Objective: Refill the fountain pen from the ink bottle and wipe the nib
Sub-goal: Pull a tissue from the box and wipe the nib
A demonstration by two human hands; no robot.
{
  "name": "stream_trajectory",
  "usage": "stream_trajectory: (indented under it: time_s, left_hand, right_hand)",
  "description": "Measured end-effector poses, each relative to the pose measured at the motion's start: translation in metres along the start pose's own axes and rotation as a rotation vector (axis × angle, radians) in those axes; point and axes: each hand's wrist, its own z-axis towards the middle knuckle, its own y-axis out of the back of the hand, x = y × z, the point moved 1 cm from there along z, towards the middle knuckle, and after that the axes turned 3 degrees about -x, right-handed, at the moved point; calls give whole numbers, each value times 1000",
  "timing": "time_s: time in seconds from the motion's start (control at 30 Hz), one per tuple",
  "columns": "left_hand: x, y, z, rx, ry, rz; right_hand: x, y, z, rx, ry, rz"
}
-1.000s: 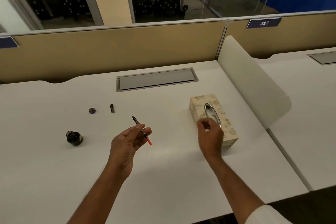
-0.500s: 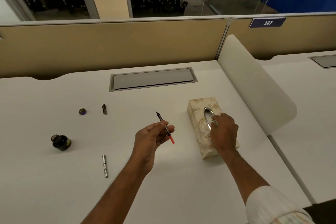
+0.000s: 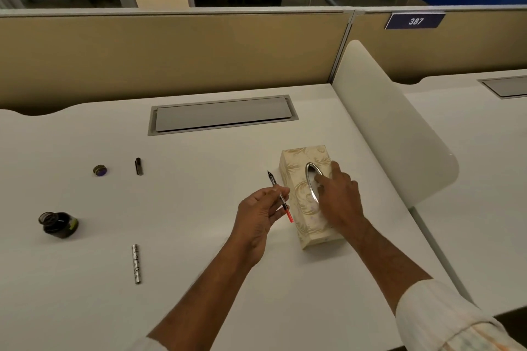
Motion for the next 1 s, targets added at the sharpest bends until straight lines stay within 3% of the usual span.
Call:
stream_trajectory:
  time_s: [0.73,1.0]
  left_hand:
    - [27,-46,28,23,41,33]
    - [32,-44,33,14,43,36]
  right_hand:
    - [1,14,17,169,242,-228]
    - [3,18,15,188,235,-215]
